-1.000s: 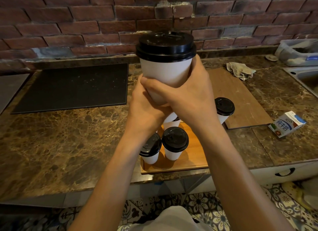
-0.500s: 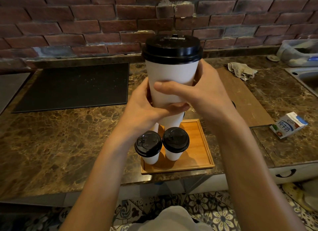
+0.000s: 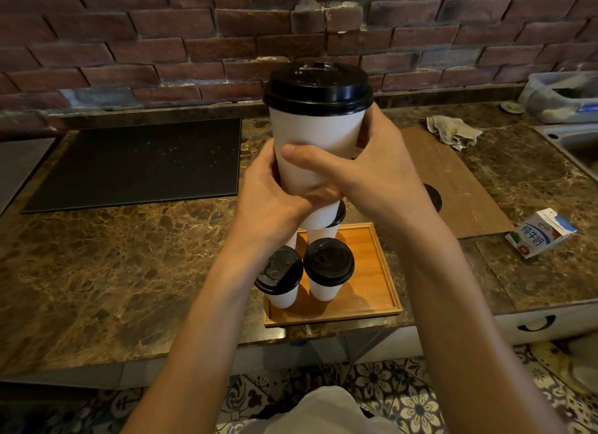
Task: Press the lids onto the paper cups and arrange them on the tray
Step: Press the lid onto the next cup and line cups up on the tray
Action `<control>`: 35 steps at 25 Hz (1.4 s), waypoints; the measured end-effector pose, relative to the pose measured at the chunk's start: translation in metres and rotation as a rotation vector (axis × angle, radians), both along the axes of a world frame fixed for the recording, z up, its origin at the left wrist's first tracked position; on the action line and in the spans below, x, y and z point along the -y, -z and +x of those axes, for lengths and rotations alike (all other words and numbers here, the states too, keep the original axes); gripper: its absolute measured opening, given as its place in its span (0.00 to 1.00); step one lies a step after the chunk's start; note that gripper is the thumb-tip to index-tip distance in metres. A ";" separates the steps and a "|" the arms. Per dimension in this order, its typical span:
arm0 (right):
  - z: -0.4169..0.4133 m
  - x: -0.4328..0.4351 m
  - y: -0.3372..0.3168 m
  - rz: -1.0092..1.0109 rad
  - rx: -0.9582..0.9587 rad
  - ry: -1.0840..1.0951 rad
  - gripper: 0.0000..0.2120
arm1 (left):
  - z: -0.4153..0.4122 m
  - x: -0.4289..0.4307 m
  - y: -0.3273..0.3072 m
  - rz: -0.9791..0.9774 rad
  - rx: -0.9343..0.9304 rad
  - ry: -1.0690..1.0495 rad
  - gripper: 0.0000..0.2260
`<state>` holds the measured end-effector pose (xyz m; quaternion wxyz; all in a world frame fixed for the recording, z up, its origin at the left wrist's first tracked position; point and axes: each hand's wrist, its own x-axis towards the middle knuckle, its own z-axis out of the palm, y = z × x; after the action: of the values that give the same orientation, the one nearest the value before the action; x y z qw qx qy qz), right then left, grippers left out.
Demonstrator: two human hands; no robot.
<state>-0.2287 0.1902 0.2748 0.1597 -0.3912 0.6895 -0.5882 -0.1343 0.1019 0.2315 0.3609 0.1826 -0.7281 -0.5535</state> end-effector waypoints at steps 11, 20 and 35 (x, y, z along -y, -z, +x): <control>0.012 0.002 0.009 -0.035 -0.024 0.141 0.37 | -0.004 -0.004 0.004 -0.001 0.020 -0.051 0.28; -0.002 -0.006 0.002 -0.099 0.070 -0.009 0.30 | 0.002 -0.002 -0.003 -0.020 0.011 0.055 0.27; -0.009 -0.005 0.003 -0.046 0.080 -0.056 0.31 | -0.003 -0.007 0.002 0.021 0.009 0.014 0.28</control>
<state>-0.2374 0.1949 0.2719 0.1945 -0.3903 0.6577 -0.6143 -0.1376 0.1089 0.2298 0.3519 0.1839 -0.7251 -0.5626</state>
